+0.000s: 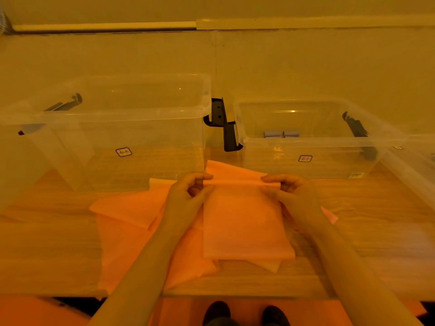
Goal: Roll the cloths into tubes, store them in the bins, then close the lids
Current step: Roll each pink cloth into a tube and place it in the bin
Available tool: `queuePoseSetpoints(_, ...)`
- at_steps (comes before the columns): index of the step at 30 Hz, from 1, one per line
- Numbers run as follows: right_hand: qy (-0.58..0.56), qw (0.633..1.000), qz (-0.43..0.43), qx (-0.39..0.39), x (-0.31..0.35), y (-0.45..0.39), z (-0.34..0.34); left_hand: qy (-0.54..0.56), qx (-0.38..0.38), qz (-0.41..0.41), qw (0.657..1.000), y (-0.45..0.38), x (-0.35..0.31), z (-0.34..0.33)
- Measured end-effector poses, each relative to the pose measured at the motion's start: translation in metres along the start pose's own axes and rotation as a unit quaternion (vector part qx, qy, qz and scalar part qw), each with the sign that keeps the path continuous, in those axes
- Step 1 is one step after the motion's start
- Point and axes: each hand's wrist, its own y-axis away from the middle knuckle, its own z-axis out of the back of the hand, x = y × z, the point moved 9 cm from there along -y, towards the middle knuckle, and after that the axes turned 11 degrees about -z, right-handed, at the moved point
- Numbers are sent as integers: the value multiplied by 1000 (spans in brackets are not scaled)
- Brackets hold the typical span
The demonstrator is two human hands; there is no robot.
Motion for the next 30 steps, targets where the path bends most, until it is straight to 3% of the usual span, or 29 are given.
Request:
queuePoseSetpoints(5,-17,1000,2,4,1,2,1,3,5,22,1000,0,3,-2)
queuePoseSetpoints(23,14,999,51,1,6,3,2,-24,25,-47,998,-1,-11,-4)
queuePoseSetpoints(30,13,1000,23,-2,1,1,2,-11,29,-15,999,1,-7,-4)
